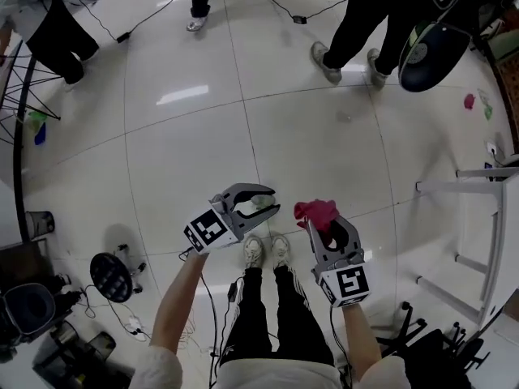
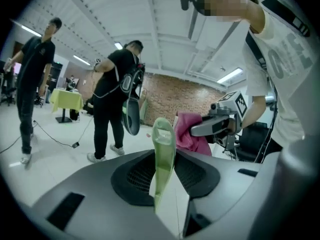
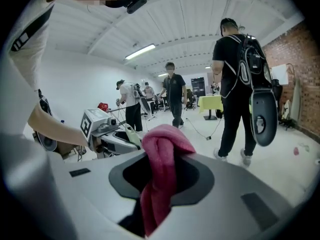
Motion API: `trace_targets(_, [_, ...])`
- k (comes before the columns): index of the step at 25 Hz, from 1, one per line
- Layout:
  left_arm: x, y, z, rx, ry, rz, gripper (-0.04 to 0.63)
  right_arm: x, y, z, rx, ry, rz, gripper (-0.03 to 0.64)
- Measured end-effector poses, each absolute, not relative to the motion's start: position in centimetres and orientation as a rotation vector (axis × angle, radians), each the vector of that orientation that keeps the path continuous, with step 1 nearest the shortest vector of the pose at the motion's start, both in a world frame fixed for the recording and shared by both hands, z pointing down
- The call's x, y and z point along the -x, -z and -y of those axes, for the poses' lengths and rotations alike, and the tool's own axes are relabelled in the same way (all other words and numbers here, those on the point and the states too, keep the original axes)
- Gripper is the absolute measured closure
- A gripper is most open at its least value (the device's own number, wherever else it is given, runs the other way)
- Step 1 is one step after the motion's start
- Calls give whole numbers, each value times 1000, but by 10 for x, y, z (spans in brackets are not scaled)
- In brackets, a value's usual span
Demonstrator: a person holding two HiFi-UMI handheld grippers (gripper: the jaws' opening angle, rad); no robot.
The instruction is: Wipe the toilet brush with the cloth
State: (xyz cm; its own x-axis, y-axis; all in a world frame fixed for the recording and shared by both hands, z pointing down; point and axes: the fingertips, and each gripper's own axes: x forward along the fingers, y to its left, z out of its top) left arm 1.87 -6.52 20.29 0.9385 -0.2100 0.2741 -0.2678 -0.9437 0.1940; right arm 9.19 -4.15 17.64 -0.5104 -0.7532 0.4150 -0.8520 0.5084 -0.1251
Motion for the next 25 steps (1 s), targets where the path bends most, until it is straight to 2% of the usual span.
trace_targets(9, [-50,-397,42,-2918,-534,12,477,-115,-370,46,-1312,-513,2414,522])
trace_targets(14, [-59,-477,10,-2910,-627,-133,477,-129,-439,38,-1322,-501,2389,522])
trace_targets(18, [-57,-506,-3,-2892,-572,-127,477,-132,-466,27,-1328,-527,2372,522])
trace_targets(25, [-59,-490,2,-2930,-478,-83,477,-136,-484,10,-1327,-554,2354,522])
